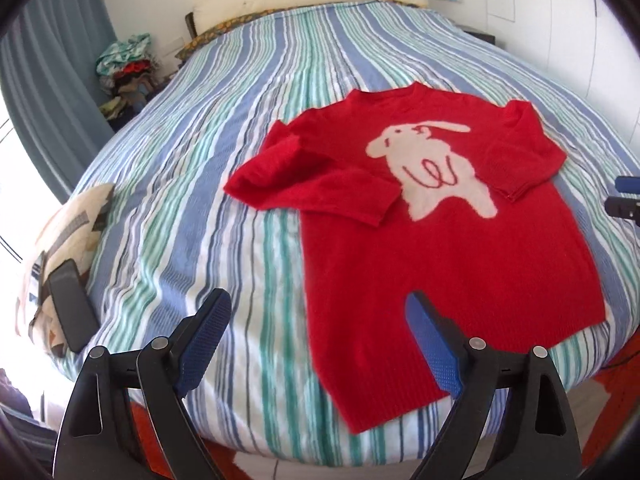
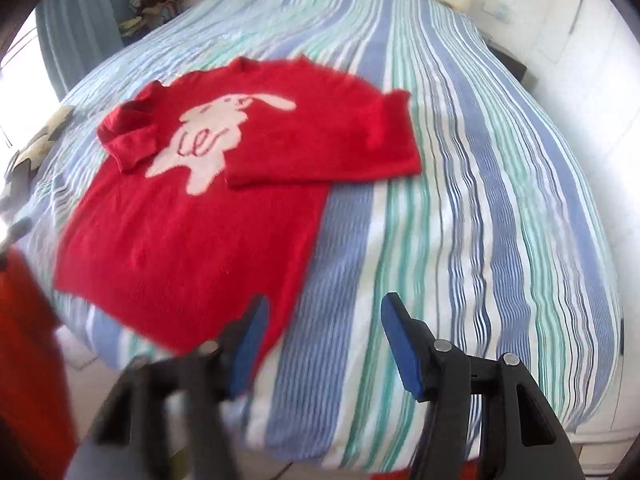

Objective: Fold small clothes
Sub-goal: 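Grasp a sweater sleeve cuff with the right gripper and pull it outward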

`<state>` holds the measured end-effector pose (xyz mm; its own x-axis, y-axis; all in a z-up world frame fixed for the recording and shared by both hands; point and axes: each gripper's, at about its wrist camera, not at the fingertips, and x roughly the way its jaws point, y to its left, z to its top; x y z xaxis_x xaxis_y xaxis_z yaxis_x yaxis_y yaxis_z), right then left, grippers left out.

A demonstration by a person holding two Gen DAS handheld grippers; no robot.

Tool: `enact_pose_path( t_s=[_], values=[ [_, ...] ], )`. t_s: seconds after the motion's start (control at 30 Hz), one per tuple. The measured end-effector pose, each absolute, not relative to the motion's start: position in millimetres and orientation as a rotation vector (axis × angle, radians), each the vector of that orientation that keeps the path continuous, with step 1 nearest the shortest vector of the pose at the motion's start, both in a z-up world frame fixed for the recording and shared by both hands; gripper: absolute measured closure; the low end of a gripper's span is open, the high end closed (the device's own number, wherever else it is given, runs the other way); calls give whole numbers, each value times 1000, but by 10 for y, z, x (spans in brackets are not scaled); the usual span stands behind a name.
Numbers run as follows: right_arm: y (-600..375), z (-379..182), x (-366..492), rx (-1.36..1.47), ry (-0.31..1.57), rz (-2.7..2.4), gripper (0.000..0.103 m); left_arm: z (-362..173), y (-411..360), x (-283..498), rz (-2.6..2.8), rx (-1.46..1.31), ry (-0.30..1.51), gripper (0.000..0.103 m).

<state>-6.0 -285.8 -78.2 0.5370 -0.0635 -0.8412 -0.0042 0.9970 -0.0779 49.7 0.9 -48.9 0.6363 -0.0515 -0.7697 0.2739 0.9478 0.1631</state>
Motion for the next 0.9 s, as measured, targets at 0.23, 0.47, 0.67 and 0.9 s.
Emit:
enact_pose_path(
  t_s=[0.23, 0.47, 0.67, 0.9],
  values=[
    [-1974, -1106, 931, -327, 893, 184, 45, -1153, -262, 363, -230, 366, 956, 18],
    [-2332, -1508, 1439, -237, 930, 123, 95, -861, 172, 282, -148, 286, 906, 16],
    [-4267, -845, 786, 187, 757, -182, 95, -873, 441, 328, -93, 177, 962, 16],
    [-6284, -1196, 49, 568, 769, -475, 95, -937, 311, 379, -91, 173, 1006, 16]
  ],
)
